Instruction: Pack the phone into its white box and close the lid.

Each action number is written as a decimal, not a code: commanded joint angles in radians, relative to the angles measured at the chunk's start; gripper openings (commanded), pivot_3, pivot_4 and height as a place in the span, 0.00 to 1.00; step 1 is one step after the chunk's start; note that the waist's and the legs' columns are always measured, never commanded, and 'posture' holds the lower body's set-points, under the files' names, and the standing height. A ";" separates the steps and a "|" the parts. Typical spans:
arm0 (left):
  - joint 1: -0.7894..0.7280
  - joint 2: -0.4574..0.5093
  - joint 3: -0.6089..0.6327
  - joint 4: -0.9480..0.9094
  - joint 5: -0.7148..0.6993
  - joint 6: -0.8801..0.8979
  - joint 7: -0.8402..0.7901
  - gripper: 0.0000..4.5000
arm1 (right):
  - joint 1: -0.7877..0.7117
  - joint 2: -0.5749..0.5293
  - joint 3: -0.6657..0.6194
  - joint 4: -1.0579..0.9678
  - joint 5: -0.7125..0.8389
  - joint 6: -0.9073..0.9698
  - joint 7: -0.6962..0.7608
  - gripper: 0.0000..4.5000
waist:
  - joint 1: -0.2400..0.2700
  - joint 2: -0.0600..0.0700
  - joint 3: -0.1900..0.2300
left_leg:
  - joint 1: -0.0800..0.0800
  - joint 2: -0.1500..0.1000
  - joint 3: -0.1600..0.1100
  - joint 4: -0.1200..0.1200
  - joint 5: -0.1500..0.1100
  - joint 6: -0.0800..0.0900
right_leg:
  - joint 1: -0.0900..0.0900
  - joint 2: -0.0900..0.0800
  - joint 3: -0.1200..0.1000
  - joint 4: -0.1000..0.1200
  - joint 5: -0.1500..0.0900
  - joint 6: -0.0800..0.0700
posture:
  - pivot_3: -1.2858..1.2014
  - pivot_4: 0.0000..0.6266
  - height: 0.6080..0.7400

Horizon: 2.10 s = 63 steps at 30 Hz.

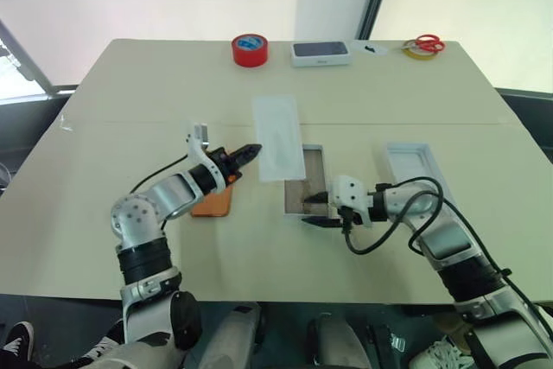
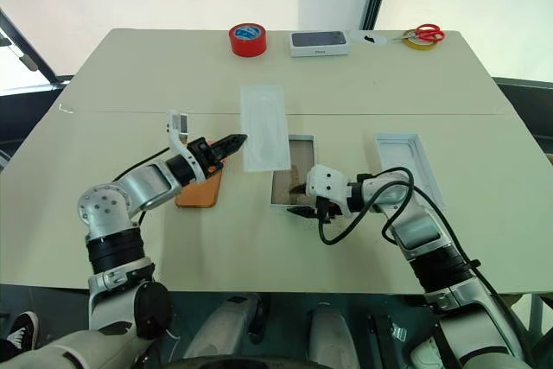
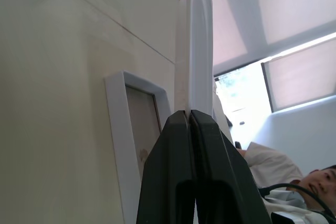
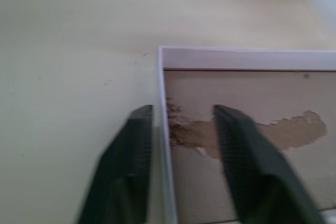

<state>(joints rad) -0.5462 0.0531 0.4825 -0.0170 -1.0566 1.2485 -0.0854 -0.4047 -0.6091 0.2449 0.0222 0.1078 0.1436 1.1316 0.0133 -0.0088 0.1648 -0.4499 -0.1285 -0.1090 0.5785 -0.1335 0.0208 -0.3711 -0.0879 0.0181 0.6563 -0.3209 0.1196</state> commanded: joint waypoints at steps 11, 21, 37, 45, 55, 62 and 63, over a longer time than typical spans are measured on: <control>0.060 -0.035 -0.125 -0.026 0.008 -0.039 -0.013 0.00 | 0.055 -0.215 -0.259 0.018 0.098 -0.047 0.024 0.65 | -0.002 0.000 0.000 | 0.000 0.000 0.000 0.000 0.000 0.001 | 0.001 -0.001 0.000 0.000 0.000 0.000 | 0.52 0.24 1.00; 0.043 -0.020 -0.201 -0.007 0.053 -0.049 -0.031 0.00 | 0.017 -0.216 -0.252 0.091 0.074 -0.092 -0.012 0.65 | 0.001 0.000 0.000 | 0.000 0.000 0.000 0.000 0.000 0.001 | 0.001 -0.001 0.000 -0.001 0.000 0.000 | 0.52 0.24 1.00; 0.082 0.118 -0.231 -0.198 0.034 -0.060 -0.106 0.65 | -0.209 0.028 -0.224 0.185 0.073 -0.018 -0.209 0.48 | -0.015 0.000 0.000 | 0.000 0.001 0.000 -0.001 0.000 0.000 | 0.000 0.000 0.000 0.000 0.000 0.000 | 0.52 0.24 1.00; 0.165 0.419 -0.301 -0.214 0.258 -0.365 -0.420 0.65 | -0.132 0.088 -0.053 0.099 -0.015 -0.068 -0.167 0.01 | -0.001 0.000 0.000 | 0.000 0.000 0.000 -0.003 0.001 -0.001 | -0.001 0.000 0.001 -0.001 0.000 -0.001 | 0.52 0.24 1.00; 0.224 0.478 -0.195 -0.114 0.243 -0.339 -0.421 0.65 | -0.181 0.103 0.132 0.244 -0.281 -0.214 -0.255 0.01 | -0.012 0.001 0.000 | 0.001 0.001 0.000 -0.005 0.000 -0.001 | -0.003 0.001 0.002 0.000 0.000 -0.002 | 0.52 0.24 1.00; 0.204 0.535 -0.125 -0.030 0.207 -0.243 -0.425 0.65 | -0.254 0.143 0.060 0.232 -0.216 -0.173 -0.258 0.01 | -0.024 0.001 0.000 | 0.002 0.001 0.000 -0.005 0.001 -0.002 | -0.002 0.001 0.001 0.001 0.000 -0.002 | 0.52 0.24 1.00; 0.201 0.553 -0.119 -0.008 0.210 -0.237 -0.436 0.65 | -0.268 0.161 0.043 0.218 -0.186 -0.146 -0.256 0.01 | -0.025 0.001 0.000 | 0.002 0.001 0.000 -0.005 0.001 -0.002 | -0.002 0.001 0.001 0.001 0.000 -0.002 | 0.52 0.24 1.00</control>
<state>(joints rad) -0.3252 0.5817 0.3182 -0.0340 -0.8253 0.9993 -0.5104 -0.6239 -0.4653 0.3416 0.2900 -0.1338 -0.0215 0.8766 -0.0119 -0.0081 0.1651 -0.4480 -0.1275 -0.1092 0.5736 -0.1326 0.0191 -0.3737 -0.0863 0.0196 0.6576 -0.3206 0.1178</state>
